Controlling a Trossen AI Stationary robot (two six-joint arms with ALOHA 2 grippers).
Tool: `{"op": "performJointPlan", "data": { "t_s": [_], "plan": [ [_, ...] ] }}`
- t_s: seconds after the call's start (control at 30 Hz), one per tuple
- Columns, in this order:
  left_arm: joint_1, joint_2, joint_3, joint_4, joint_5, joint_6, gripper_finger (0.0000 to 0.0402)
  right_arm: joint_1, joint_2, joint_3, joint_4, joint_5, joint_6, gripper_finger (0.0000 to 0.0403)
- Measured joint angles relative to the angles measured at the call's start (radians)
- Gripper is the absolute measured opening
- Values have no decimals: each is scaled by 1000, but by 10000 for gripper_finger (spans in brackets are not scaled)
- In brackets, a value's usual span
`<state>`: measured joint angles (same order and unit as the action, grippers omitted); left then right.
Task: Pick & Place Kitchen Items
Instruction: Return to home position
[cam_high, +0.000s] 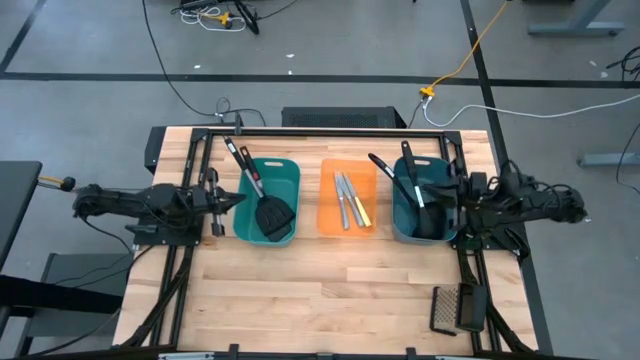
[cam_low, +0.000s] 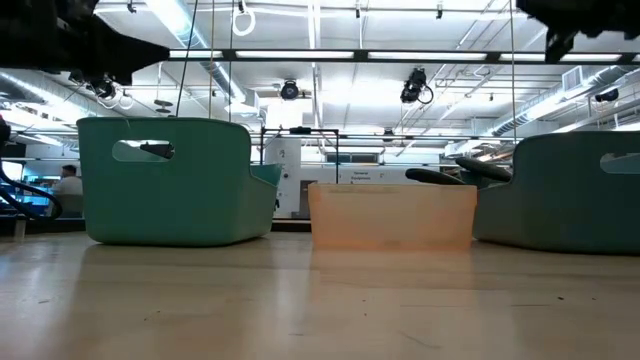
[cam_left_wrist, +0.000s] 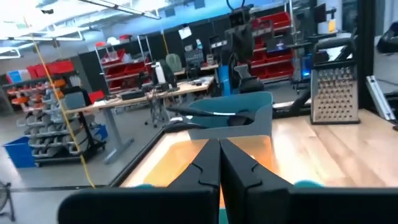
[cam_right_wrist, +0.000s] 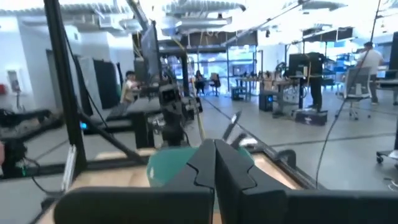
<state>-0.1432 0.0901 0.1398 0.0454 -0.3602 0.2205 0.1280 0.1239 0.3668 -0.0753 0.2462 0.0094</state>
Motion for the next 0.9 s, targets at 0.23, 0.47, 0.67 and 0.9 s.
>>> {"op": "performJointPlan", "data": {
  "t_s": [0.23, 0.47, 0.67, 0.9],
  "plan": [
    [64, -68, -95, 3, 73, -63, 1, 0, -52, -129, 32, 3, 21, 3],
    [69, -84, -131, 23, 156, -48, 2, -2, -52, -215, 110, -134, -36, 3],
    [90, -87, -132, 22, 200, 5, 1, -66, -52, -240, 117, -184, -45, 2],
    [213, -86, -132, -3, 317, -32, 1, -194, -71, -353, 212, -302, 19, 2]
  ]
}}
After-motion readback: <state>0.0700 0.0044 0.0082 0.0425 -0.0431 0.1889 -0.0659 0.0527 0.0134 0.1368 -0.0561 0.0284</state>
